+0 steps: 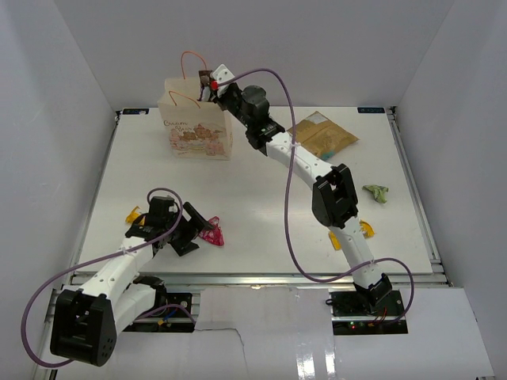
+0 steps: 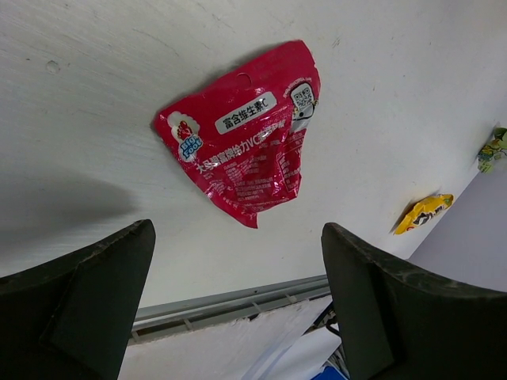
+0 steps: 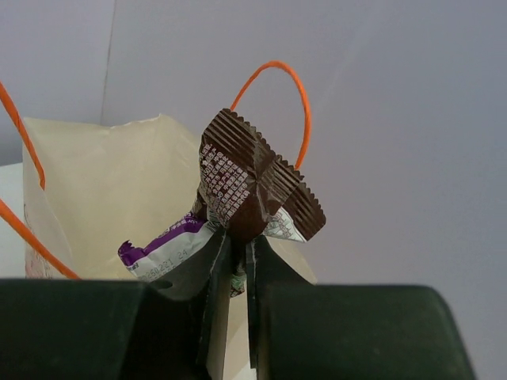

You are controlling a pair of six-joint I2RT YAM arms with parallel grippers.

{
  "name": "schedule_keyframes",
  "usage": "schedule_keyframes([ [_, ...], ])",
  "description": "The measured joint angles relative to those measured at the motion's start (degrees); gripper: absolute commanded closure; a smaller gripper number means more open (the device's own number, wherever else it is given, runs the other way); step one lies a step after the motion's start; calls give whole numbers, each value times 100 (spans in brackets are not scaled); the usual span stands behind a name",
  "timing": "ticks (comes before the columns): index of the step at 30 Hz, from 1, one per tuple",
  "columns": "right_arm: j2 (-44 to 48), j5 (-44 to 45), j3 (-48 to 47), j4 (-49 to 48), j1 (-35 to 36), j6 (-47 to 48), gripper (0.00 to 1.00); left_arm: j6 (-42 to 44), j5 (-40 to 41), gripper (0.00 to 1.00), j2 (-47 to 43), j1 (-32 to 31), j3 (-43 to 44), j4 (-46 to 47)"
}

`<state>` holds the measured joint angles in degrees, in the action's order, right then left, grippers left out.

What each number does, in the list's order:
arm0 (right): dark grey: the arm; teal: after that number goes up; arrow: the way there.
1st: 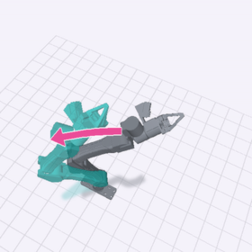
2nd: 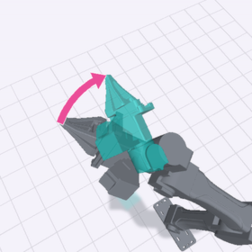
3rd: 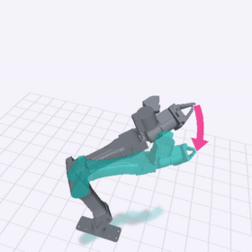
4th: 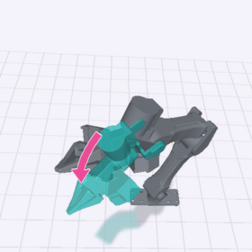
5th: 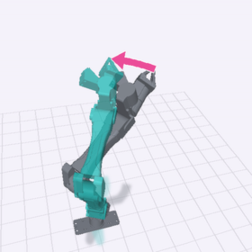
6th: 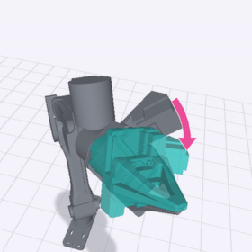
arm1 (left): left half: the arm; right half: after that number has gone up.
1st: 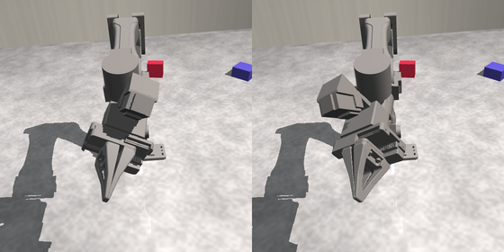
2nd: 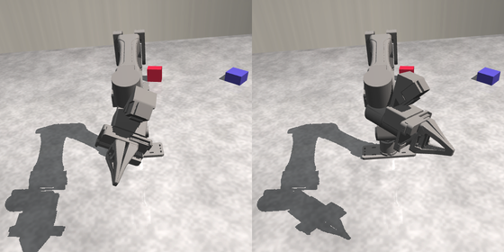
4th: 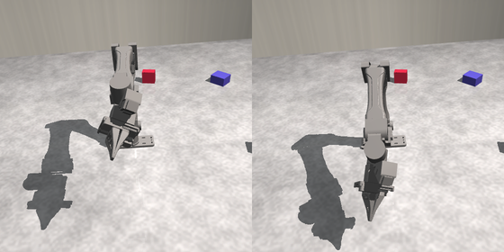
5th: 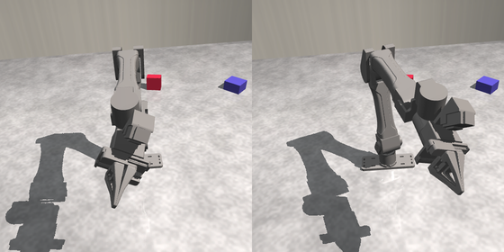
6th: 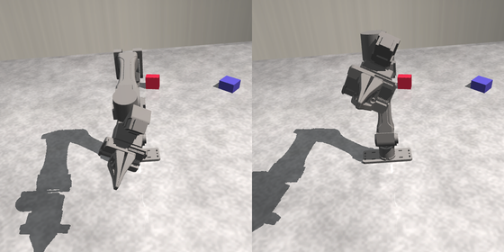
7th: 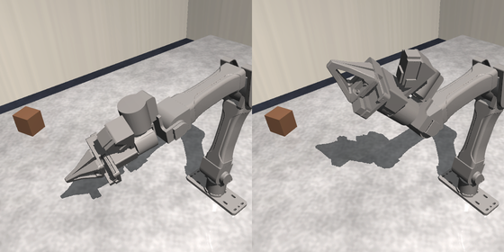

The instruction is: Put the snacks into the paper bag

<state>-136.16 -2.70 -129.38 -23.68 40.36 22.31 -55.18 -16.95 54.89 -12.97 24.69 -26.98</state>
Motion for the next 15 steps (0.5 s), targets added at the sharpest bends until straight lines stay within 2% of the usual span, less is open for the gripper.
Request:
schedule_keyframes([
  [2, 7, 48, 48, -179, 7, 0, 72, -35, 2, 6, 24, -15, -2, 0],
  [3, 24, 70, 85, -297, 4, 7, 55, -50, 4, 7, 48, -26, 0, 0],
  [6, 197, 133, 422, -483, 4, -2, 30, -131, 50, 12, 190, -68, 0, 2],
  [8, 378, 192, 719, -527, -7, 0, 24, -190, 129, 14, 369, -111, 2, 4],
  [9, 474, 212, 846, -527, -17, 0, 17, -232, 168, 18, 498, -140, 13, 2],
  [11, 730, 208, 1145, -470, -37, -46, 11, -356, 201, 22, 791, -212, 127, -2],
  [12, 872, 140, 1281, -389, -57, -79, 3, -398, 275, 25, 957, -280, 236, 0],
  [13, 1073, 59, 1453, -293, -94, -116, 0, -437, 339, 26, 1145, -358, 350, 9],
  [15, 1582, -343, 1934, 13, -212, -142, 9, -507, 452, 26, 1537, -501, 616, 2],
])
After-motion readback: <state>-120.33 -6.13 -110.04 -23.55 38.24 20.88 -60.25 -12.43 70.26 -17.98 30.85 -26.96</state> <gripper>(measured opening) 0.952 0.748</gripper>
